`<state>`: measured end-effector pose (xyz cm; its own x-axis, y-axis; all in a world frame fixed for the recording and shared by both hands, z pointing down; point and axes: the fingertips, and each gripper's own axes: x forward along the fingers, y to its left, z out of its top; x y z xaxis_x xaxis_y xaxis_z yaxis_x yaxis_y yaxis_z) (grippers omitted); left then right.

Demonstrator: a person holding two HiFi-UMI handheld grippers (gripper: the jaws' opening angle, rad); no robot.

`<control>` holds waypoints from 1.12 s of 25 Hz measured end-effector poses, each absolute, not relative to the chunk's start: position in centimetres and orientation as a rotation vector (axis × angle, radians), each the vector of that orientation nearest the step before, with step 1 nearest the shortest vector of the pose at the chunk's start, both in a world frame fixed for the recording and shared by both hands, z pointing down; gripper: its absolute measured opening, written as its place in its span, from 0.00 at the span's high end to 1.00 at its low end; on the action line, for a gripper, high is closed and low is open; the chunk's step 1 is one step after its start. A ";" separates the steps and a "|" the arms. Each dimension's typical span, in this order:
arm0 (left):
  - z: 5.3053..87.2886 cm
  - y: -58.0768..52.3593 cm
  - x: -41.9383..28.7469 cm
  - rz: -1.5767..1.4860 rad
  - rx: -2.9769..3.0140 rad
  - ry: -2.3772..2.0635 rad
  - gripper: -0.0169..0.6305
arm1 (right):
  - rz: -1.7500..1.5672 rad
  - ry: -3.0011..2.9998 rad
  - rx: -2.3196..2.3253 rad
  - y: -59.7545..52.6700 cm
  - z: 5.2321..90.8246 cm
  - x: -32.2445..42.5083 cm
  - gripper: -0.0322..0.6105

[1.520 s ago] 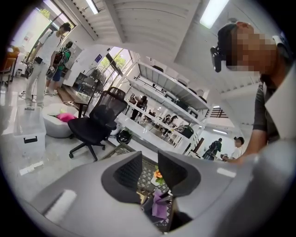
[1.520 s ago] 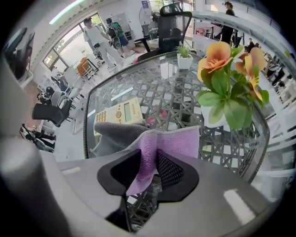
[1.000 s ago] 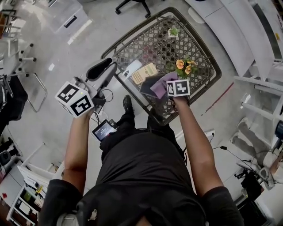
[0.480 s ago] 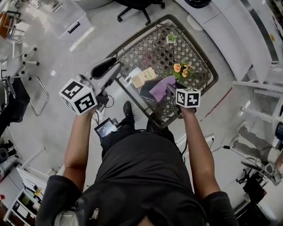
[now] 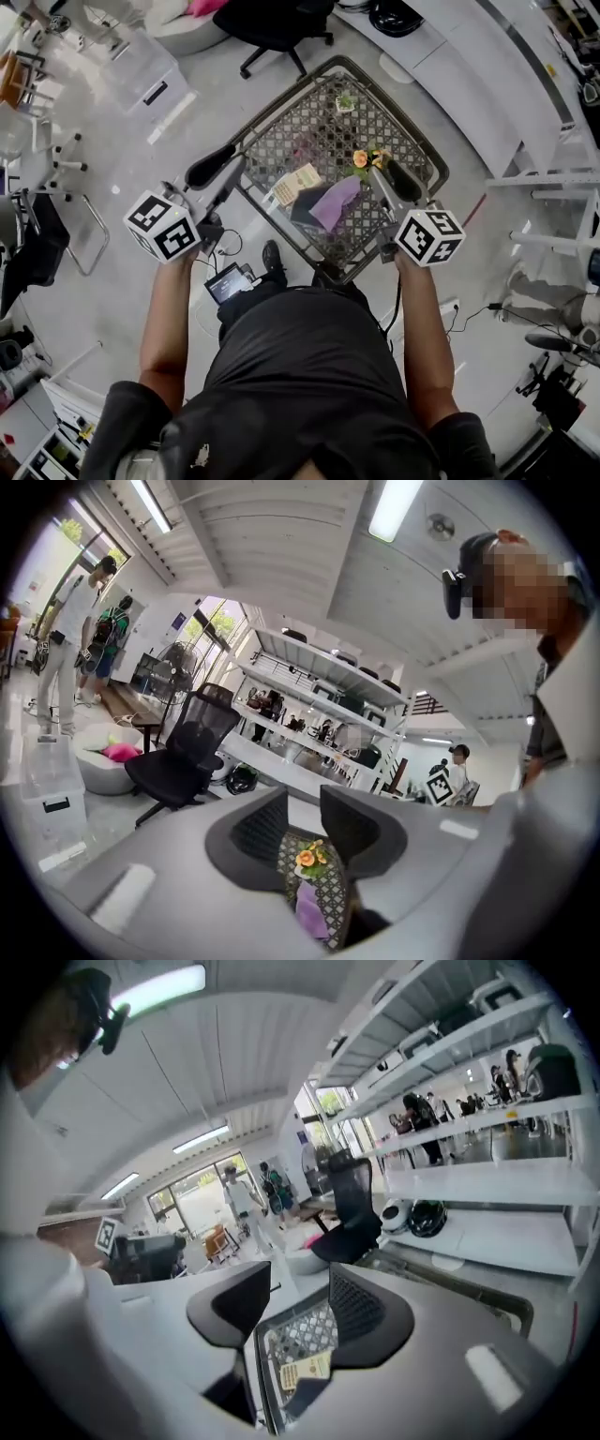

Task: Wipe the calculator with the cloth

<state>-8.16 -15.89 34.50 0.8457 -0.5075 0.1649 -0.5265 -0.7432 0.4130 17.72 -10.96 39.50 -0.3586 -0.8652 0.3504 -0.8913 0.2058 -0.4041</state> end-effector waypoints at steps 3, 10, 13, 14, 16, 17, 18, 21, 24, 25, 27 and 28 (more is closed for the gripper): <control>33.7 -15.3 -8.2 0.064 2.588 -0.766 0.76 | 0.721 -2.498 1.806 -10.2 33.4 18.4 0.65; 31.7 -14.1 -8.3 0.077 2.613 -0.767 0.76 | 0.466 -2.557 1.826 -7.0 24.0 18.0 0.72; 31.1 -13.4 -8.2 0.078 2.632 -0.755 0.76 | 0.414 -2.565 1.842 -5.8 21.8 17.7 0.72; 31.0 -13.2 -8.2 0.080 2.638 -0.750 0.76 | 0.393 -2.567 1.843 -5.4 21.3 17.6 0.72; 30.6 -12.8 -8.2 0.084 2.649 -0.742 0.76 | 0.352 -2.567 1.844 -4.7 20.4 17.4 0.72; 30.5 -12.6 -8.3 0.085 2.654 -0.739 0.76 | 0.332 -2.564 1.846 -4.4 20.0 17.4 0.72; 30.3 -12.4 -8.3 0.085 2.658 -0.737 0.76 | 0.316 -2.561 1.850 -4.1 19.7 17.4 0.72; 29.9 -12.1 -8.5 0.082 2.670 -0.735 0.76 | 0.292 -2.558 1.860 -3.4 19.1 17.4 0.73; 29.6 -11.8 -8.8 0.075 2.681 -0.731 0.76 | 0.281 -2.554 1.864 -2.9 18.7 17.2 0.73; 29.5 -11.7 -8.9 0.074 2.684 -0.730 0.76 | 0.279 -2.552 1.865 -2.7 18.7 17.1 0.73; 29.5 -11.4 -9.2 0.073 2.689 -0.728 0.76 | 0.277 -2.550 1.865 -2.4 18.6 16.9 0.73; 29.6 -11.2 -9.3 0.075 2.690 -0.729 0.76 | 0.277 -2.550 1.865 -2.2 18.6 16.8 0.73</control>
<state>-9.34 -11.17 29.56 0.8662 -0.4795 0.1406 -0.4980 -0.8056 0.3210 16.82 -2.23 18.64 -0.3079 -0.9481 0.0791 -0.9430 0.2931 -0.1576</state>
